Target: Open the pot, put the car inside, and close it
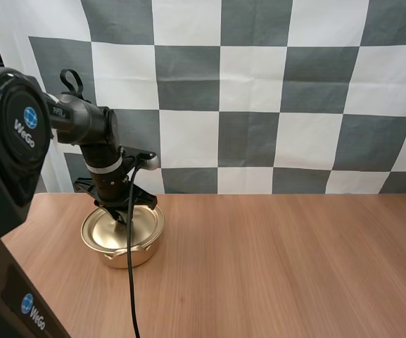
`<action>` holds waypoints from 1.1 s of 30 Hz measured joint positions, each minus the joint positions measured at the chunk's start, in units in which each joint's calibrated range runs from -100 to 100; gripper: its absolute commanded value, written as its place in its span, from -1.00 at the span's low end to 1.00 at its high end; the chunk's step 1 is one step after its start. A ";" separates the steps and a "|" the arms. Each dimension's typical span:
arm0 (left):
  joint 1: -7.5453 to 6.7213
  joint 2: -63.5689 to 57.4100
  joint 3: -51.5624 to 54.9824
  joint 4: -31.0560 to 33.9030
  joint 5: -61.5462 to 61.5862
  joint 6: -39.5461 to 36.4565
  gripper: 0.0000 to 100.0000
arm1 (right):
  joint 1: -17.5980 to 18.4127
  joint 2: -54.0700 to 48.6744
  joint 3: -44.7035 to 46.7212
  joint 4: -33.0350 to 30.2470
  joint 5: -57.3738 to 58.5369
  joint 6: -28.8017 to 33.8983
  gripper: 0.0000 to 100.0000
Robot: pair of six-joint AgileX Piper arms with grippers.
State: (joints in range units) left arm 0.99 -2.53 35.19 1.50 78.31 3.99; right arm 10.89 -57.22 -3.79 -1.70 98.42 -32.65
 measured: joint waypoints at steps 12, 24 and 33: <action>0.00 0.00 0.09 -0.10 -0.88 3.07 0.10 | 0.00 0.12 0.00 0.93 -0.16 -0.84 1.00; 0.00 0.00 0.09 0.00 -0.26 7.52 1.00 | 0.00 0.12 0.00 1.04 -0.16 -1.05 1.00; 0.00 0.00 -0.03 -0.09 -2.72 5.42 1.00 | 0.00 0.24 0.00 1.70 -0.16 -1.24 1.00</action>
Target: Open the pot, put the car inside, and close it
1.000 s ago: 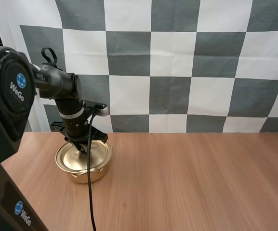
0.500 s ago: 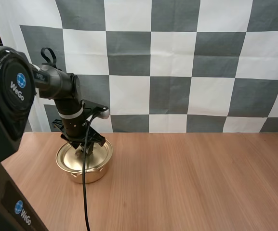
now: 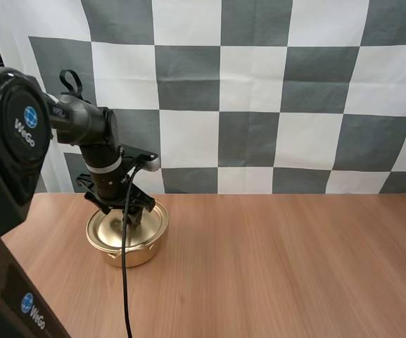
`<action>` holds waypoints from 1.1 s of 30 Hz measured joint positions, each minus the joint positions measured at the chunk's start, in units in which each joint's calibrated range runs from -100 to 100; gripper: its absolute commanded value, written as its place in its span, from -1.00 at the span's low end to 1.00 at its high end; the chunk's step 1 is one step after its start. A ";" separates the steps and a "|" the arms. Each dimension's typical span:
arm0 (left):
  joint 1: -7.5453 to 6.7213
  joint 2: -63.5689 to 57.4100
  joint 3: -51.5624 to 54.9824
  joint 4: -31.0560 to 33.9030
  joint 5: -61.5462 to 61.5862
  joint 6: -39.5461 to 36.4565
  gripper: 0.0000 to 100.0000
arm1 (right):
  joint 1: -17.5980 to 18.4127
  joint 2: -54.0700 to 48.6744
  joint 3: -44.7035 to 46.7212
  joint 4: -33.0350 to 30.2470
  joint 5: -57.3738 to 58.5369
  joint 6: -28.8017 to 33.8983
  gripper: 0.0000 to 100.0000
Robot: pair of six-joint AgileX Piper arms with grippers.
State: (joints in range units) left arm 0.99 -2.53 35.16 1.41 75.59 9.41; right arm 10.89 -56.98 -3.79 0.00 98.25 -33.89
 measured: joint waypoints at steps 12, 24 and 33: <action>0.00 -9.20 -3.54 -0.15 0.78 0.19 1.00 | 0.00 0.53 0.00 0.83 0.00 -0.45 1.00; 0.00 -23.73 -9.46 -7.98 4.61 -0.56 -1.00 | 0.00 0.53 0.00 0.60 0.16 0.50 1.00; 0.00 -29.51 -9.46 -7.32 -0.32 -4.97 -1.00 | -0.09 0.53 1.89 -1.88 0.63 3.03 -1.00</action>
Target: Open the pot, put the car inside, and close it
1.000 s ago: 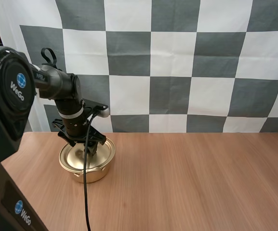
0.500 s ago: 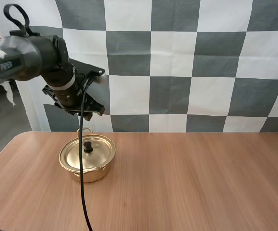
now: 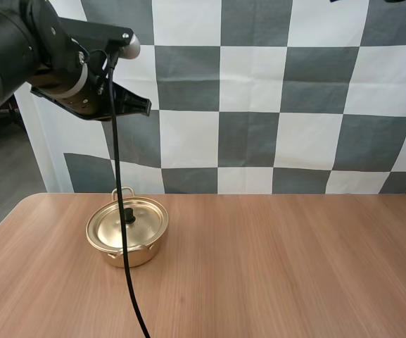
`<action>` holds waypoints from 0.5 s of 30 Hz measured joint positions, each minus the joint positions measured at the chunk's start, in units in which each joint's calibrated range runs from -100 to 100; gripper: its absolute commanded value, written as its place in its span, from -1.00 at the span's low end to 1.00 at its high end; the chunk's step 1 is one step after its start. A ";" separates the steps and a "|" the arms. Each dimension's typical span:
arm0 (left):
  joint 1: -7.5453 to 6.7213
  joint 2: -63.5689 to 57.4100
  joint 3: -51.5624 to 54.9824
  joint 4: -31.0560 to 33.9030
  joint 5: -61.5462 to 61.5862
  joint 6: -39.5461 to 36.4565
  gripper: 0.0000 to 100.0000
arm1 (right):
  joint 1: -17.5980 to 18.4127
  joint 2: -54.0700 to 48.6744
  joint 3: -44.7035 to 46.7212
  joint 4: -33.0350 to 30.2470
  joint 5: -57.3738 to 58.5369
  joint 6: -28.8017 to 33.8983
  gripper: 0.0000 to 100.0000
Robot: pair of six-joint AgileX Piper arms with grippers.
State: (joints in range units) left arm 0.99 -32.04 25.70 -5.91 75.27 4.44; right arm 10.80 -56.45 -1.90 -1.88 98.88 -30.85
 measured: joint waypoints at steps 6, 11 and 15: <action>0.00 -8.34 0.00 1.91 -6.19 -3.86 -1.00 | -0.08 0.03 2.05 -2.11 -0.96 2.31 -1.00; 0.00 -16.49 0.00 2.08 -23.98 -5.13 -1.00 | -2.17 0.03 17.79 -18.47 -18.91 18.25 -1.00; 0.00 -18.86 1.26 1.50 -24.79 -5.13 -1.00 | -3.64 0.57 29.56 -21.69 -33.28 27.29 -1.00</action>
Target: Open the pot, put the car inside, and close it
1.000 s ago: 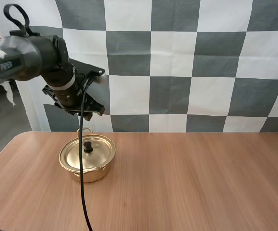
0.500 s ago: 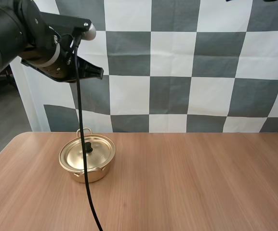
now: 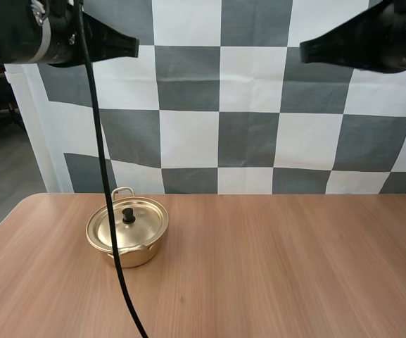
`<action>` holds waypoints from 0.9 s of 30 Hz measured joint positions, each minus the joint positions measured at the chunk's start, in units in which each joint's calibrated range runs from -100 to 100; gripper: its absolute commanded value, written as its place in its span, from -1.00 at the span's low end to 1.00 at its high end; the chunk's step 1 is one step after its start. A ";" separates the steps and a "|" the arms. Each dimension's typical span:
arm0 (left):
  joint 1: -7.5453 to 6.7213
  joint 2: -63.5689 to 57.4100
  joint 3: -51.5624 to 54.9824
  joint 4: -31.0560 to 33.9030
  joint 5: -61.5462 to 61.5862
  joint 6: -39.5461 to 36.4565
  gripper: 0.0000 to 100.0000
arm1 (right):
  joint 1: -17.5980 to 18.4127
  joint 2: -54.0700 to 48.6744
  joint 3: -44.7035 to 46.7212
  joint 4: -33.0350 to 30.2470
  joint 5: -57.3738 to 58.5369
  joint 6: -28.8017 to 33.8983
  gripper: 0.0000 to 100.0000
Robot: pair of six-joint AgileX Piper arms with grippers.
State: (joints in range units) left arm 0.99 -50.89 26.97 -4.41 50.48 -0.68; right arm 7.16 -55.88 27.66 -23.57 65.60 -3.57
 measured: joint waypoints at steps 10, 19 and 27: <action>0.00 -6.40 9.63 -4.35 -7.52 0.00 -1.00 | 0.00 2.67 13.51 -5.56 -17.18 9.53 -1.00; -1.28 -25.12 36.61 -9.16 -41.84 0.00 -1.00 | 0.00 2.32 31.42 -5.83 -28.89 15.17 -1.00; -2.19 -35.16 51.24 -9.16 -54.32 0.00 -1.00 | -3.58 -5.30 43.76 -12.58 -38.71 15.17 -1.00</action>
State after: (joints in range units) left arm -1.20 -86.05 78.21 -13.57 -3.84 -0.68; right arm 3.58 -61.18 71.42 -36.15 26.88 11.60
